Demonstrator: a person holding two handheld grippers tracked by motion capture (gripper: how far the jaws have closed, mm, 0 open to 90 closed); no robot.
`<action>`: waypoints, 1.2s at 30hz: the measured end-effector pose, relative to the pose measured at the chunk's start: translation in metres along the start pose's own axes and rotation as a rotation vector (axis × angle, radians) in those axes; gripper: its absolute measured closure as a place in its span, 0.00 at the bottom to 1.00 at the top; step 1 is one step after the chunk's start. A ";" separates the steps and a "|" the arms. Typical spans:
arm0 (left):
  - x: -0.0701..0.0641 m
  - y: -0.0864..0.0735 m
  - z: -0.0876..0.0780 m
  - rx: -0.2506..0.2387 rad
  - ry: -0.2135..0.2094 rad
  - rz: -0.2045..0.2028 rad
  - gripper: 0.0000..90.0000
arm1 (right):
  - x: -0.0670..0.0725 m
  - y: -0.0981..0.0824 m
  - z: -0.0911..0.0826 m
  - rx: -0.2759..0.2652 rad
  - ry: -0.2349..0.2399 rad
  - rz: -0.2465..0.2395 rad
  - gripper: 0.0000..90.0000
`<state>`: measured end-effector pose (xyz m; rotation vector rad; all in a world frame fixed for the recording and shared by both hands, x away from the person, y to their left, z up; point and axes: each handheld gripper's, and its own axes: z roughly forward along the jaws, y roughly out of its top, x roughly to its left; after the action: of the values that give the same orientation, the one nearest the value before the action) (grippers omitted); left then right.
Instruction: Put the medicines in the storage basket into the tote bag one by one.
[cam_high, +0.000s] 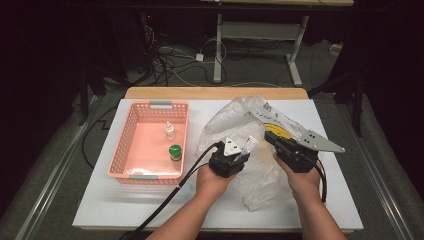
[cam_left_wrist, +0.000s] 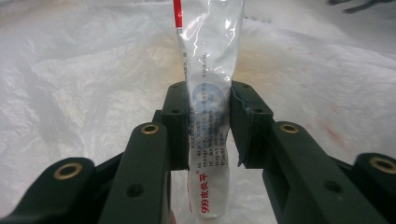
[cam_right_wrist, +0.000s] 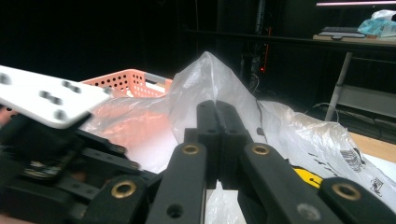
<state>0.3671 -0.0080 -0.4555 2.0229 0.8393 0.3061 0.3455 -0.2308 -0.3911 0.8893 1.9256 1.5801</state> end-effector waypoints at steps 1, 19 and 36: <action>0.001 0.000 0.004 0.003 0.007 -0.001 0.76 | 0.000 0.000 0.000 0.002 0.001 -0.001 1.00; 0.007 0.004 0.041 -0.003 0.021 -0.067 0.73 | -0.003 -0.001 -0.001 0.003 0.001 -0.004 1.00; -0.015 -0.005 0.006 -0.018 -0.112 -0.026 0.42 | -0.006 -0.003 -0.005 0.014 -0.002 -0.005 1.00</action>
<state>0.3570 -0.0195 -0.4612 1.9910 0.7896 0.1834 0.3454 -0.2387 -0.3936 0.8908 1.9383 1.5648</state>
